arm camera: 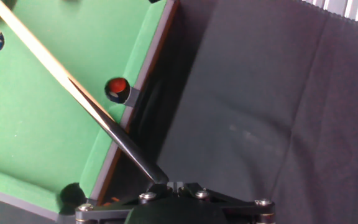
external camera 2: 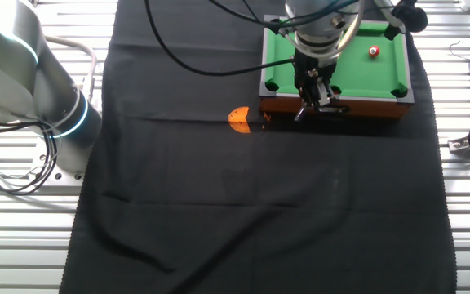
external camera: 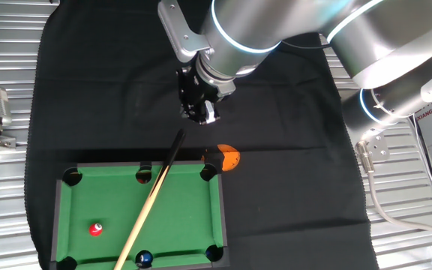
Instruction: Hit the pool ball
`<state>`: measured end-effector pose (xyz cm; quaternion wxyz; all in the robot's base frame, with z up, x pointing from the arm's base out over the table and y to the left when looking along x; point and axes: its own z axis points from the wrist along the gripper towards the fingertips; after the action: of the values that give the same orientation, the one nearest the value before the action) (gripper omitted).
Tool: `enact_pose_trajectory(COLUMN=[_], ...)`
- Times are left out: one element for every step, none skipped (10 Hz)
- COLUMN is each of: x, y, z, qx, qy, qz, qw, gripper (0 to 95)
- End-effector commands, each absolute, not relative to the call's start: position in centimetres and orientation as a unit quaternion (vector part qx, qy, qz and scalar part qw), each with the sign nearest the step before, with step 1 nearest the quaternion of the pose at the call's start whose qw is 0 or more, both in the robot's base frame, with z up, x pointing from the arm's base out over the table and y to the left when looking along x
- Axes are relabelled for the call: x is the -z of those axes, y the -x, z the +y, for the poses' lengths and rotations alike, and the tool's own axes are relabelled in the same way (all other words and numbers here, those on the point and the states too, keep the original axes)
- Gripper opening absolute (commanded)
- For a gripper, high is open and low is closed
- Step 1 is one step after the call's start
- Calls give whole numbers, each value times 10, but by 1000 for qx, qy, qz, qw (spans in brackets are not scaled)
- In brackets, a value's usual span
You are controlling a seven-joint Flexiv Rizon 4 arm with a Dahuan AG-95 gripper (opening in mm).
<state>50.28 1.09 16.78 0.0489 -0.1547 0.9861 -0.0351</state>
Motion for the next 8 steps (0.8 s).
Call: enact_pose_trajectory(x=[-167,-167,-167,-167,-167,-168,-168,-166], y=[-503,-503,-504,-504,-504,-506,-507,-509], z=[11,11,11,11,11,12,15,21], qx=[35,35,34,33,33,30,31,31], qy=[154,154,154,154,154,161,169,189], qz=[986,986,986,986,986,985,984,981], qw=[48,49,49,48,48,48,47,42], gripper=[0,0,0,0,0,0,0,0])
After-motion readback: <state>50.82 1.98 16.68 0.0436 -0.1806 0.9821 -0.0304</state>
